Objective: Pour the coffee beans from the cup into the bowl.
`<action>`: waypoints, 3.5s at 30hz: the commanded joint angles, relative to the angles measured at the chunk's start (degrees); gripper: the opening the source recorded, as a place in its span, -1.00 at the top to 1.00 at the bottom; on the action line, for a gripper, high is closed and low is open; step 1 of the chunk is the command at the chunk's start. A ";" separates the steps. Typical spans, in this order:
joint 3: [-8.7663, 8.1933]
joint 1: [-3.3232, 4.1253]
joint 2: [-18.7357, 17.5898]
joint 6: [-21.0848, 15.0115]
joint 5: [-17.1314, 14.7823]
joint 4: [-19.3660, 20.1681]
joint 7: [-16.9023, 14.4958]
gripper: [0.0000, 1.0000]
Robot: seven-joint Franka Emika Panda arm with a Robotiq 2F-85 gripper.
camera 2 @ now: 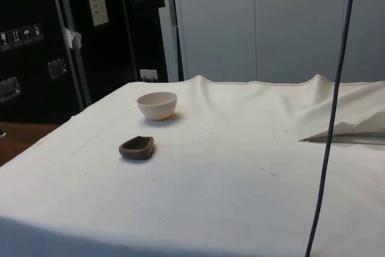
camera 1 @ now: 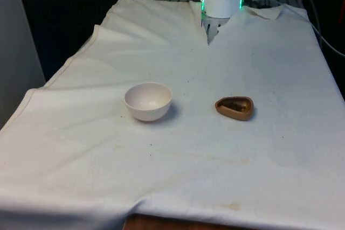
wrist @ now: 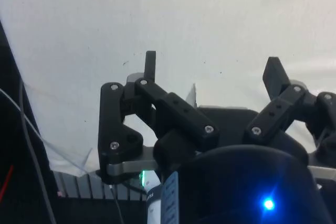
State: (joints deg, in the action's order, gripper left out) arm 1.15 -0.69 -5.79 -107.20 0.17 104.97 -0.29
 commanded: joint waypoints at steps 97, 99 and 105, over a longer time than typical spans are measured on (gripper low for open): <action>8.25 2.52 -13.87 -37.24 7.91 13.58 13.64 -1.00; 8.19 2.52 -14.61 -37.93 7.91 13.35 13.69 -1.00; 8.42 2.23 -17.02 -40.51 7.10 12.95 13.12 -1.00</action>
State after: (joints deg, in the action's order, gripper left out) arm 9.57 1.55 -22.17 -147.02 7.33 118.20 12.72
